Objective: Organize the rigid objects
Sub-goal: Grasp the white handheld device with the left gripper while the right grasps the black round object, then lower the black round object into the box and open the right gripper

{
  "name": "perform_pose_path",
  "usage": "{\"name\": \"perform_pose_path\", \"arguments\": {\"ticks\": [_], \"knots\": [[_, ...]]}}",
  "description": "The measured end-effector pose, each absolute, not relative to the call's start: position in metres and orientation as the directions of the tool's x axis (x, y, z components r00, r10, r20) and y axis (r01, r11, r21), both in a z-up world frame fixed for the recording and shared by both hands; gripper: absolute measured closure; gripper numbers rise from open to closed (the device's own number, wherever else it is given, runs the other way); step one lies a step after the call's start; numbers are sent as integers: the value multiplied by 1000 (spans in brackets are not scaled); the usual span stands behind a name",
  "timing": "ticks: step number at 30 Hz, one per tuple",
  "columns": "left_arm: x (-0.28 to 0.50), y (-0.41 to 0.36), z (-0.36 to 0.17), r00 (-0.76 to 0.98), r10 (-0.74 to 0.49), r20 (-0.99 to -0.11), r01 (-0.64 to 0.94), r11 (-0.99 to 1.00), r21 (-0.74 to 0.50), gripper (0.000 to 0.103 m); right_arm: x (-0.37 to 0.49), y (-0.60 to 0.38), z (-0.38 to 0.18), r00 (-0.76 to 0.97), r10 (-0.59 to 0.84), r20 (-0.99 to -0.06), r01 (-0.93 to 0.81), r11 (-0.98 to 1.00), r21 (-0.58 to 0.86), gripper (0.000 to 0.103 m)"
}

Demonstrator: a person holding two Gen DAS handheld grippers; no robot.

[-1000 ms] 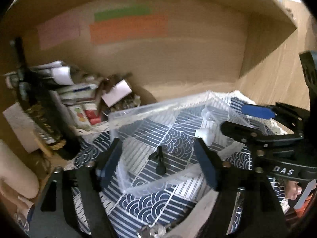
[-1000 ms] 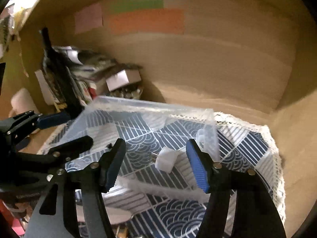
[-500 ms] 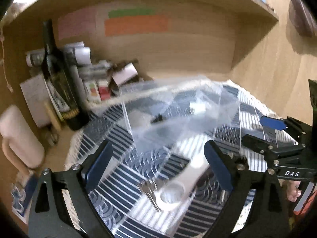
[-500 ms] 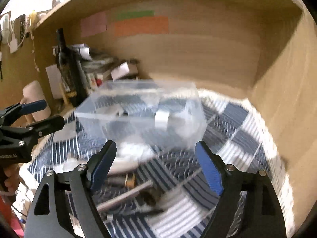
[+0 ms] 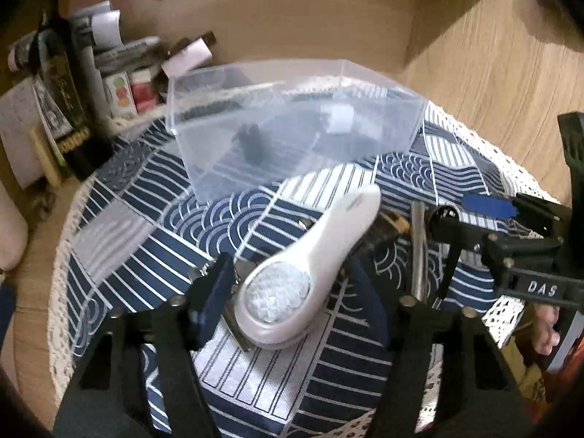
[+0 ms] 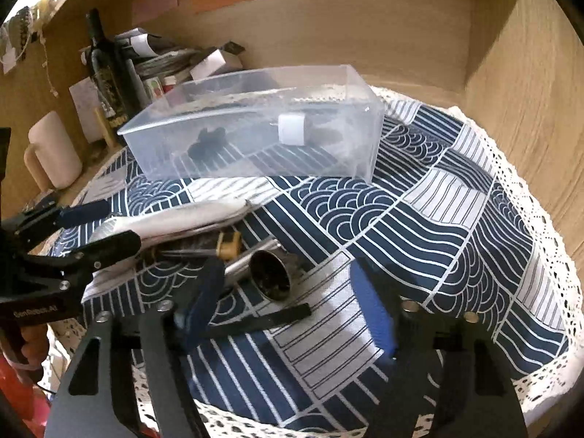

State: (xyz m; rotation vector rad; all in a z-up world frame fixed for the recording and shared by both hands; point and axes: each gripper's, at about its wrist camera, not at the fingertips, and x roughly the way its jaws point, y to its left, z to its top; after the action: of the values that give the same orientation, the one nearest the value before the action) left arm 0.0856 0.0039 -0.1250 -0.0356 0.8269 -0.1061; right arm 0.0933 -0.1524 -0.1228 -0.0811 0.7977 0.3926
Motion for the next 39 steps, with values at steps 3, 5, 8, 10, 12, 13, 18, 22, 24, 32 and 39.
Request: {"name": "perform_pose_path", "arguments": {"ticks": [3,5,8,10,12,13,18,22,24,32,39], "knots": [[85,4,-130,671,-120,-731,78,993,-92,50,99,-151,-127,615,316,-722,-373,924,86,45],[83,4,-130,676,-123,-727,80,992,-93,61,101,-149,-128,610,327,-722,-377,921,99,48],[81,3,-129,681,-129,-721,83,992,-99,62,103,-148,-128,599,352,-719,-390,913,122,59],[79,2,-129,683,-131,-718,84,991,-100,63,104,-148,-127,591,367,-719,-398,907,136,68],[77,0,-127,690,-122,-714,79,993,-93,63,103,-150,-127,593,367,-717,-396,908,137,72],[75,0,-126,694,-117,-710,76,993,-89,63,103,-151,-126,597,363,-715,-393,910,134,72],[65,3,-109,726,-104,-679,68,995,-79,63,100,-157,-118,630,354,-691,-378,917,125,73],[59,5,-92,761,-90,-642,58,996,-70,64,99,-160,-106,657,358,-664,-376,918,123,73],[58,6,-82,777,-83,-624,52,996,-67,64,98,-162,-99,672,358,-649,-377,919,117,73],[64,18,-52,809,-74,-584,38,997,-74,64,105,-161,-74,708,386,-591,-394,911,123,73],[71,24,-20,812,-86,-577,55,996,-71,64,114,-155,-44,749,402,-526,-418,903,95,73]]}}
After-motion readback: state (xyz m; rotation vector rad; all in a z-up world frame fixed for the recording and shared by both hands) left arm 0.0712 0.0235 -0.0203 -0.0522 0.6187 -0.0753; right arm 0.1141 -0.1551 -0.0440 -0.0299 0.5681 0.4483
